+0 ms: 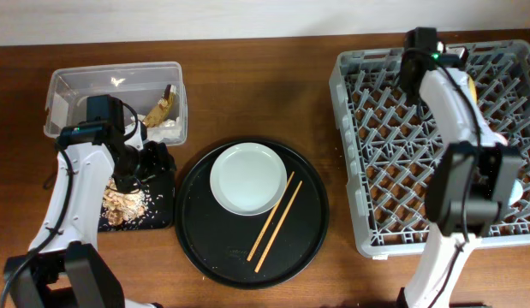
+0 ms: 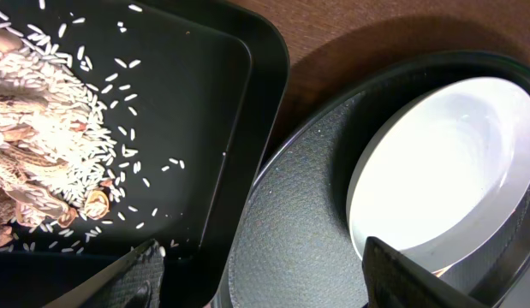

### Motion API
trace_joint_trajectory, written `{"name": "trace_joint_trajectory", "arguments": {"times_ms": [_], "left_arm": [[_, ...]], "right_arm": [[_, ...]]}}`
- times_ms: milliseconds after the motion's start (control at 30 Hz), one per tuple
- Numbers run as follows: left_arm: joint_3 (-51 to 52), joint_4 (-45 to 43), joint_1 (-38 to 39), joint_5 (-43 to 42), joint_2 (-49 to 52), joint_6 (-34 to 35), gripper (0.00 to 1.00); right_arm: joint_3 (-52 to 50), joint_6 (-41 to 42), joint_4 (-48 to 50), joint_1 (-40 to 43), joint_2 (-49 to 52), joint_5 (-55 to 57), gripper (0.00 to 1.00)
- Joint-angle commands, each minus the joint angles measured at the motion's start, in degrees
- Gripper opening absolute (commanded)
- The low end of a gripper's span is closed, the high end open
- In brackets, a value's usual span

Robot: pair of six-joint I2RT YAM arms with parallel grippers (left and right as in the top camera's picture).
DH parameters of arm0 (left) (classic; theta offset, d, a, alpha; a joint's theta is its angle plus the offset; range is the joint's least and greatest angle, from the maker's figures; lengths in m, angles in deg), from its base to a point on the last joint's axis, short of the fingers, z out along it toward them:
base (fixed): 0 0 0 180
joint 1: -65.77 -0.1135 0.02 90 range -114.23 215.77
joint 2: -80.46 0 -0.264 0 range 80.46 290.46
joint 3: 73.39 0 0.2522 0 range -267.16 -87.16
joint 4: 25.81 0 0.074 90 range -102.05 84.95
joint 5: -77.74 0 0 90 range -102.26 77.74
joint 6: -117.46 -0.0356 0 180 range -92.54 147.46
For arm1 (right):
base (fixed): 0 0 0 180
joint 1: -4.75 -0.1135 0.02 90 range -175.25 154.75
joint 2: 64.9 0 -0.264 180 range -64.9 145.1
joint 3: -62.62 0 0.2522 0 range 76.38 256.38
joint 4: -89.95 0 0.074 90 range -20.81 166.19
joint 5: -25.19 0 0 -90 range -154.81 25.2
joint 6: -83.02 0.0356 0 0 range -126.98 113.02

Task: Sort waste into correct bins and load items into the dishwasher rack
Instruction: 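Release the yellow bowl in the rack and return the right gripper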

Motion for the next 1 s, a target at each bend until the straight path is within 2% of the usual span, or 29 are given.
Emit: {"name": "trace_joint_trajectory", "arguments": {"times_ms": [0,33,67,233,333,567,767,867,967], "left_arm": [[-0.11,-0.11,-0.20,-0.66,-1.09,0.55,0.75],[-0.11,-0.11,-0.20,-0.66,-1.09,0.55,0.77],[-0.11,-0.11,-0.20,-0.66,-1.09,0.55,0.78],[-0.11,-0.09,-0.20,-0.61,-1.09,0.52,0.79],[-0.11,0.00,-0.20,0.04,-1.09,0.50,0.83],[-0.11,0.66,-0.20,0.02,-1.09,0.52,0.83],[-0.07,0.85,-0.20,0.02,-1.09,0.52,0.84],[-0.07,0.85,-0.20,0.02,-1.09,0.52,0.84],[-0.07,0.83,-0.20,0.02,-1.09,0.52,0.84]], "right_arm": [[0.04,1.09,-5.31,-0.33,-12.96,-13.70,0.65],[0.04,1.09,-7.15,-0.33,-14.69,-17.75,0.73],[0.04,1.07,-8.72,-0.33,-16.28,-22.60,0.74],[0.02,0.63,-16.31,-0.55,-21.22,-54.62,0.75],[-0.42,-1.60,-19.91,-3.10,-21.03,-64.89,0.75],[-7.85,-2.32,-17.46,-16.72,-20.46,-65.83,0.76],[-20.39,5.25,-4.90,-27.02,-18.01,-65.83,0.74],[-25.42,7.10,2.71,-30.32,-16.44,-65.42,0.65],[-28.70,10.47,7.93,-33.16,-14.62,-61.02,0.63]]}}
